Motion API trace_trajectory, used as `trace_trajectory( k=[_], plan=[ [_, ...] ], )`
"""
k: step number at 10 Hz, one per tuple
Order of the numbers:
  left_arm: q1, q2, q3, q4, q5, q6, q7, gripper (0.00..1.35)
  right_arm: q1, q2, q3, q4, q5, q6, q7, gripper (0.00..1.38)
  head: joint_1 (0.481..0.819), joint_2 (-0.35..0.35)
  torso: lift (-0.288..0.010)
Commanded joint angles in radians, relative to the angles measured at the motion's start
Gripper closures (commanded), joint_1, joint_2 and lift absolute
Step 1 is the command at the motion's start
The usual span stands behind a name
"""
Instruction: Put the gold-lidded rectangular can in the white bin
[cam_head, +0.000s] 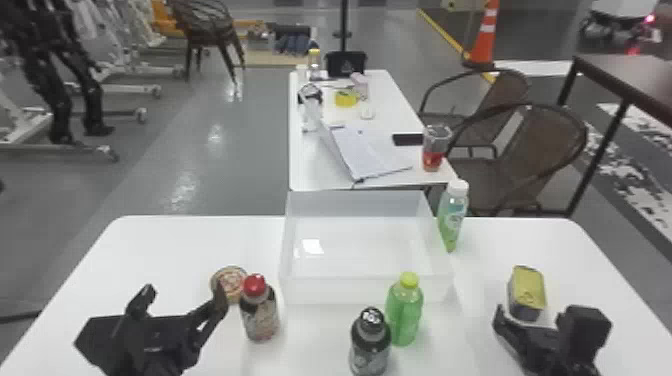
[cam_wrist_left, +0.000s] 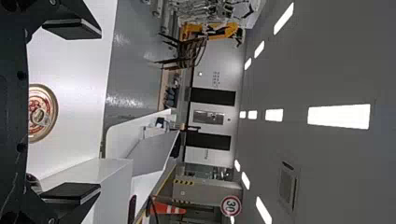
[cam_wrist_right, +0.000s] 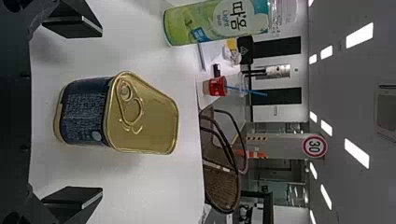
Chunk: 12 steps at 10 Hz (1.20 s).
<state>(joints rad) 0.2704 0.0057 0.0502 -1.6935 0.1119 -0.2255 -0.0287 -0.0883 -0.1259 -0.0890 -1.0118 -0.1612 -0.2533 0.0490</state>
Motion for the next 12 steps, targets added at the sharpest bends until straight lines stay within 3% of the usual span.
trace_trajectory(
  k=[1,7,8,9,10,11,12],
  plan=[
    [0.001,-0.006,0.005,0.000,0.000,0.000,-0.004,0.14,-0.028,-0.001,0.000,0.032,0.000,-0.009,0.000,0.10,0.549,0.000,-0.100],
    [-0.004,-0.008,0.008,0.000,0.000,0.012,-0.017,0.14,-0.119,-0.031,0.000,0.139,0.009,-0.023,0.006,0.11,0.549,0.000,-0.100],
    [-0.004,-0.008,0.010,0.000,0.000,0.012,-0.020,0.14,-0.131,-0.031,0.000,0.157,0.009,-0.024,0.023,0.29,0.549,0.000,-0.100],
    [-0.005,-0.008,0.011,0.000,-0.001,0.015,-0.023,0.14,-0.148,-0.029,0.002,0.188,0.011,-0.035,0.041,0.76,0.549,0.000,-0.100],
    [-0.005,-0.008,0.011,0.000,-0.001,0.017,-0.027,0.14,-0.157,-0.024,0.003,0.202,0.002,-0.032,0.045,1.09,0.549,0.000,-0.100],
    [-0.005,-0.008,0.014,0.002,-0.001,0.017,-0.028,0.14,-0.157,-0.014,0.003,0.200,0.006,-0.026,0.043,1.25,0.549,0.000,-0.100],
    [-0.005,-0.008,0.014,0.002,-0.001,0.017,-0.030,0.14,-0.157,-0.009,0.003,0.199,-0.003,-0.026,0.045,1.25,0.549,0.000,-0.100]
  ],
)
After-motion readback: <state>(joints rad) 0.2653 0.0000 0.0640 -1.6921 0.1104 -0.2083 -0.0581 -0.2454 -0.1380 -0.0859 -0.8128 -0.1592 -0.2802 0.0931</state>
